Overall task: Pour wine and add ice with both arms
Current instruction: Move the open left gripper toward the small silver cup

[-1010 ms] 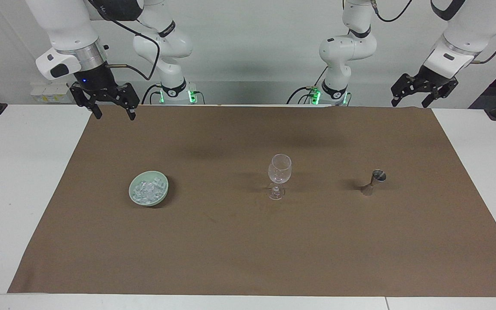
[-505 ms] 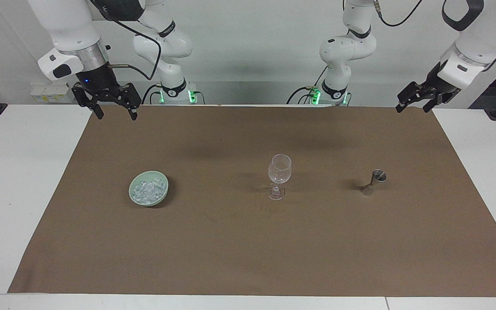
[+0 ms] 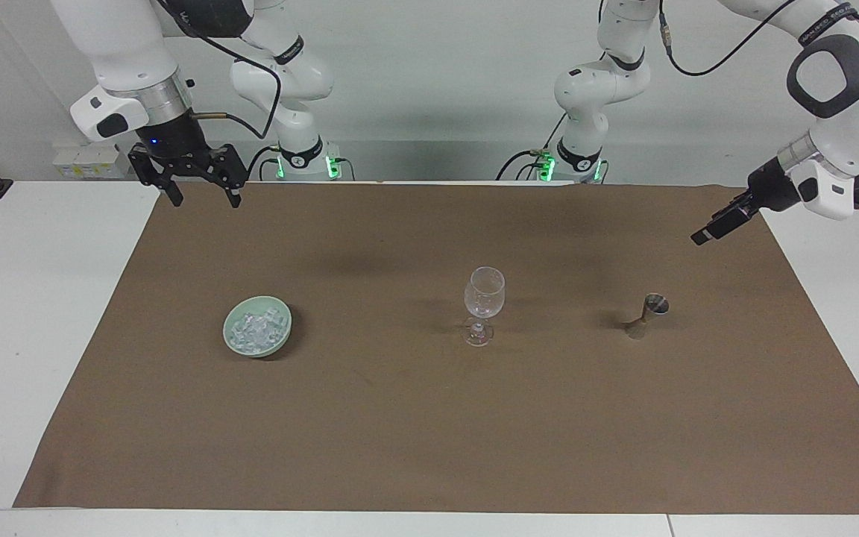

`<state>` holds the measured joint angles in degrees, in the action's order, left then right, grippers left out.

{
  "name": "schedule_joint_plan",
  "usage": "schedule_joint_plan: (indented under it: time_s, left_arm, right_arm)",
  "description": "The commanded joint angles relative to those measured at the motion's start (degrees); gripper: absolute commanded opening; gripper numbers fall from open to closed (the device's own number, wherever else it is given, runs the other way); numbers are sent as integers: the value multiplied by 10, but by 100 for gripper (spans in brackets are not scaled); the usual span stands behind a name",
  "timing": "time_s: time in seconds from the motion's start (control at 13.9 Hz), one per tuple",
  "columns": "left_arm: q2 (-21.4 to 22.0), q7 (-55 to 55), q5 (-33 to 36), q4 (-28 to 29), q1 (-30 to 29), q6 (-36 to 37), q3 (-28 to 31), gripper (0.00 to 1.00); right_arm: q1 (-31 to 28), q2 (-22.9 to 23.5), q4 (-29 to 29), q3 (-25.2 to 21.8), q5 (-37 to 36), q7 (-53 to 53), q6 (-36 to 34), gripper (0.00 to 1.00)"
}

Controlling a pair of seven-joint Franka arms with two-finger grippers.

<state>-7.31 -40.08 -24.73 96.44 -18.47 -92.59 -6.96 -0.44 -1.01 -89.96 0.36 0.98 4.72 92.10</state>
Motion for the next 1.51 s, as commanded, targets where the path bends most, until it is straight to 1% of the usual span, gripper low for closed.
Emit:
schedule_joint_plan:
  time_s: [0.0,0.22,0.29,0.36,0.5,0.58,0.65,0.72,0.87,0.94,1.08,1.23,1.3,1.44]
  left_arm:
    - [-33,-17,-50,3,-43,-12,-4,100]
    - [-60,-40,-66,14,-60,-31,-4,100]
    - [-74,-58,-92,19,-68,-46,-4,100]
    - [-87,-67,-115,33,-84,-61,-4,100]
    - [-87,-96,-152,79,-81,-113,-4,100]
    - [-88,-110,-169,95,-83,-126,-4,100]
    - [-91,-110,-192,105,-89,-128,-4,100]
    - [-104,-110,-213,110,-101,-135,-4,100]
    - [-139,-109,-252,110,-107,-145,-4,100]
    - [-147,-110,-262,111,-108,-154,-5,100]
    - [-148,-109,-279,129,-108,-156,-5,100]
    - [-158,-89,-293,142,-111,-154,-5,100]
    - [-159,-71,-306,152,-111,-153,-5,100]
    - [-156,-70,-320,161,-110,-152,-5,100]
  right_arm:
    - [-8,-7,-7,2,9,-12,-3,100]
    - [-8,-7,-7,3,9,-11,-3,100]
    - [-8,-7,-7,3,9,-11,-3,100]
    - [-8,-7,-7,3,9,-11,-3,100]
    - [-8,-7,-7,3,9,-12,-3,100]
    - [-8,-7,-7,3,9,-11,-3,100]
    - [-8,-7,-7,3,9,-11,-3,100]
    - [-8,-7,-7,3,9,-11,-3,100]
    - [-8,-7,-7,3,9,-11,-3,100]
    - [-8,-7,-7,3,9,-12,-3,100]
    - [-8,-7,-7,3,9,-11,-3,100]
    - [-8,-7,-7,3,9,-12,-3,100]
    - [-8,-7,-7,3,9,-11,-3,100]
    - [-8,-7,-7,3,9,-11,-3,100]
